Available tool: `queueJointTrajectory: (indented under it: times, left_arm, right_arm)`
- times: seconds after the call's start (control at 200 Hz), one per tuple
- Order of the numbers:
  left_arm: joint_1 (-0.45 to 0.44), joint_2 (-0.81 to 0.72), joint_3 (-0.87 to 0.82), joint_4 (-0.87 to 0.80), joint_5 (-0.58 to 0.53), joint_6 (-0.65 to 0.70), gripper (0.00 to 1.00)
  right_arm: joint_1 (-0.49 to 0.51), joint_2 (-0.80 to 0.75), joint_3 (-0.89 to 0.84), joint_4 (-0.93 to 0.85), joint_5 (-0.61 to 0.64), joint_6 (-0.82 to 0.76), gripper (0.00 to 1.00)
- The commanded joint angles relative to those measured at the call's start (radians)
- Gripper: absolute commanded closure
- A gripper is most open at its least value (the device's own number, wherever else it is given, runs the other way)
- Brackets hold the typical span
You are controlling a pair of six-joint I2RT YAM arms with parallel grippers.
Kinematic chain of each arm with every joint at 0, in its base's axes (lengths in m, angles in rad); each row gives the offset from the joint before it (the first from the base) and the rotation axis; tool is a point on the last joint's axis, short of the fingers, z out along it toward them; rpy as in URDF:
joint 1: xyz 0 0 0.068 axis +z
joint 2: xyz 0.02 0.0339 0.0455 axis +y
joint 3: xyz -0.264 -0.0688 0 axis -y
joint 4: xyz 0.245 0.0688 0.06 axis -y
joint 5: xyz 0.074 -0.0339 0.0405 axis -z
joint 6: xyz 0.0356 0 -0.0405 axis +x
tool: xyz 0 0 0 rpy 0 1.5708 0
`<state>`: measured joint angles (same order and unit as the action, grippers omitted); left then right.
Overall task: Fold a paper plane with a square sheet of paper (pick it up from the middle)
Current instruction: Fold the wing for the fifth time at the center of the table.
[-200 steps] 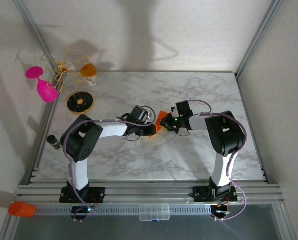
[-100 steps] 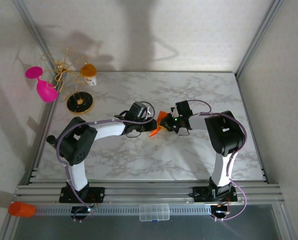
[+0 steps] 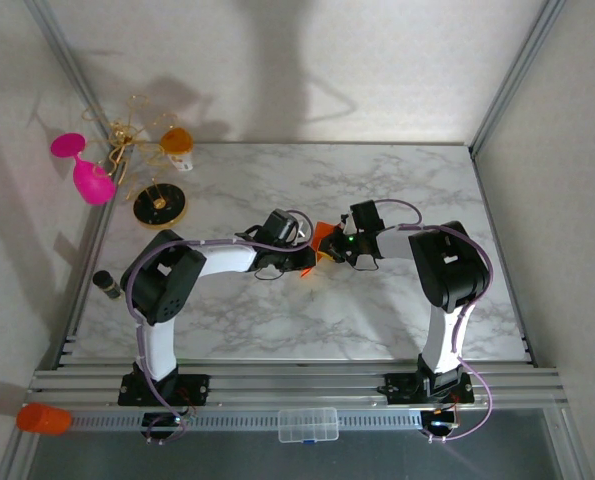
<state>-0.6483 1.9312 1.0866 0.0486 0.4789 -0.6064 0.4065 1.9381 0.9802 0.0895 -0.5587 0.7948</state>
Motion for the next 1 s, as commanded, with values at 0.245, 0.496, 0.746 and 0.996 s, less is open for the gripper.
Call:
queueJointTrajectory:
  times: [0.245, 0.496, 0.746, 0.996]
  left_arm:
    - [-0.010, -0.016, 0.050, -0.060, -0.010, 0.011, 0.82]
    - [-0.016, -0.032, 0.057, -0.042, -0.005, -0.013, 0.81]
    - [-0.033, -0.005, 0.038, -0.062, -0.026, -0.035, 0.82]
    - [-0.036, 0.016, 0.024, -0.072, -0.038, -0.046, 0.82]
  right_arm:
    - [0.023, 0.115, -0.006, -0.017, 0.127, -0.044, 0.86]
    - [0.025, 0.120, -0.007, -0.023, 0.134, -0.046, 0.86]
    - [0.027, 0.122, -0.005, -0.027, 0.133, -0.046, 0.86]
    - [0.028, 0.125, -0.005, -0.025, 0.133, -0.043, 0.86]
